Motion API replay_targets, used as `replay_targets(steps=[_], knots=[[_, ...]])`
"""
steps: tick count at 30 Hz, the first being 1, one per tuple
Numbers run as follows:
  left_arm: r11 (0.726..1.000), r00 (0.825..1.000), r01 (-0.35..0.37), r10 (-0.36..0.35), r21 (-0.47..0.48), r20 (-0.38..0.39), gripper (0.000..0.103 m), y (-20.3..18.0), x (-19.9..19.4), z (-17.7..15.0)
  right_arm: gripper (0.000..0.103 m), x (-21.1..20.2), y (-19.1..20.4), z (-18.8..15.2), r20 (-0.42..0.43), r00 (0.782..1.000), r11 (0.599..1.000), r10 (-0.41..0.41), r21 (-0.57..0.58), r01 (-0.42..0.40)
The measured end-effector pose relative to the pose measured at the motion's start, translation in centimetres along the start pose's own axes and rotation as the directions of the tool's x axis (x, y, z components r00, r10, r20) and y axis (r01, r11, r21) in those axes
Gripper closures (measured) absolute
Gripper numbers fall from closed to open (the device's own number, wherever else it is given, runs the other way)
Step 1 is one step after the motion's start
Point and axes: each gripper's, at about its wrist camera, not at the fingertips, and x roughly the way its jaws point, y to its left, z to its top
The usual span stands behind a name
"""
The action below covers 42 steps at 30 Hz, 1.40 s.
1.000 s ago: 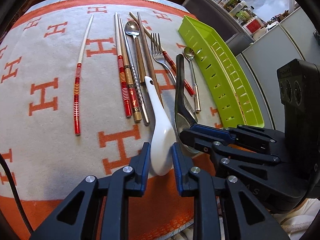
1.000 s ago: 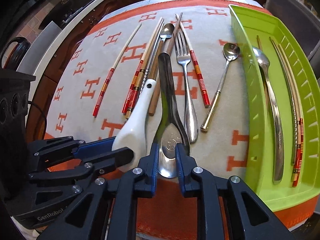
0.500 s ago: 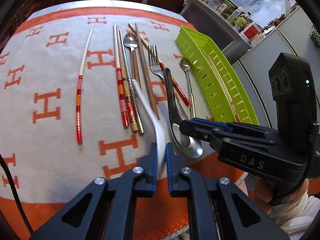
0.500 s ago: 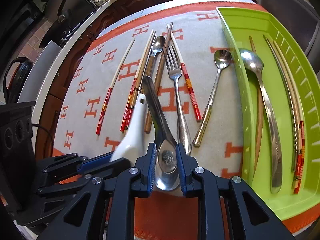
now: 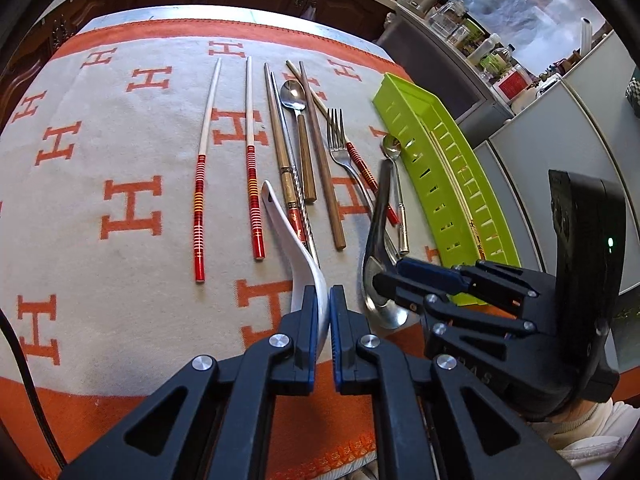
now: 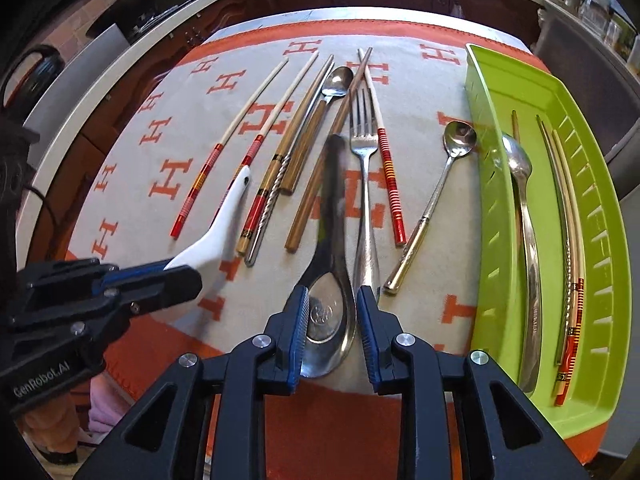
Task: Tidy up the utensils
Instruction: 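Carry the white ceramic spoon and silver spoon into the green tray with both tools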
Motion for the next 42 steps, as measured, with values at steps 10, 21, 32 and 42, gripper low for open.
replay_targets(steps=[10, 21, 32, 42], knots=[[1.0, 1.0, 0.018, -0.017, -0.011, 0.01, 0.099, 0.1, -0.6, -0.3, 0.101, 0.0, 0.1, -1.5, 0.011, 0.999, 0.999, 0.052, 0.015, -0.052], [1.0, 0.998, 0.0, -0.001, 0.01, 0.056, 0.099, -0.4, -2.6, -0.5, 0.103, -3.5, -2.1, -1.1, 0.132, 0.984, 0.984, 0.119, 0.116, -0.135], [0.989, 0.994, 0.032, -0.046, 0.146, 0.098, 0.099, -6.5, -3.7, 2.7, 0.103, -11.1, -7.2, -0.4, 0.295, 0.954, 0.979, -0.047, 0.206, -0.015], [0.969, 0.994, 0.047, -0.069, 0.242, 0.085, 0.099, -14.6, 1.3, 8.3, 0.103, -11.2, -15.0, -2.7, 0.193, 0.957, 0.943, -0.217, 0.296, 0.154]])
